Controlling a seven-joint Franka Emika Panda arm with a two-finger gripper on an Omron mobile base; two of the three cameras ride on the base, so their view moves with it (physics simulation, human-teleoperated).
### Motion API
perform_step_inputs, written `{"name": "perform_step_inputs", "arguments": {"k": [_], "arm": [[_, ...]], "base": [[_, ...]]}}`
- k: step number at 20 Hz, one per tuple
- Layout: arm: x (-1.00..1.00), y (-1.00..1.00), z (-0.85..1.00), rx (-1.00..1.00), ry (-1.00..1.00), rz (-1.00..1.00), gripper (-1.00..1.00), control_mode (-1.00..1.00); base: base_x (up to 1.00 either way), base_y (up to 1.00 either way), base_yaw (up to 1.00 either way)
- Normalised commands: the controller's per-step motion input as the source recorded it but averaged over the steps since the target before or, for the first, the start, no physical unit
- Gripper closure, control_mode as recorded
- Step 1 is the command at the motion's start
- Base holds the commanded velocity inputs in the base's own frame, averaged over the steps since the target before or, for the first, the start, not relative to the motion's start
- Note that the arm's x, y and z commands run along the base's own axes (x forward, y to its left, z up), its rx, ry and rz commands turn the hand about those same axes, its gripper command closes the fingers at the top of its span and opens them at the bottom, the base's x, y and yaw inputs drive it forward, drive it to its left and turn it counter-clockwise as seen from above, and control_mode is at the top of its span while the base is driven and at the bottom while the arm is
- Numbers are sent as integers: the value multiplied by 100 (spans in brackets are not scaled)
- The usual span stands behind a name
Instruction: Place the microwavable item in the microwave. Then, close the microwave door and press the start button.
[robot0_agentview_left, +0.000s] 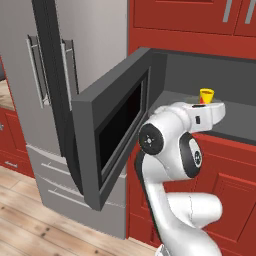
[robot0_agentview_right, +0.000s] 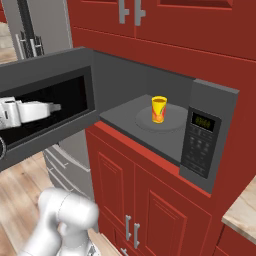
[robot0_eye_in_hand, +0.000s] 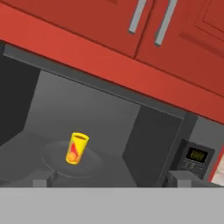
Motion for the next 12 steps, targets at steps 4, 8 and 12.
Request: {"name": "perform_step_inputs", "arguments": {"k": [4, 8, 12], "arm": [[-100, 73, -51, -35, -16, 2, -100, -100], [-100, 73, -53, -35, -20, 11, -100, -100], [-95, 100, -49, -40, -4, 19, -100, -100]], "base": [[0, 0, 0], [0, 0, 0], [0, 0, 0]]}}
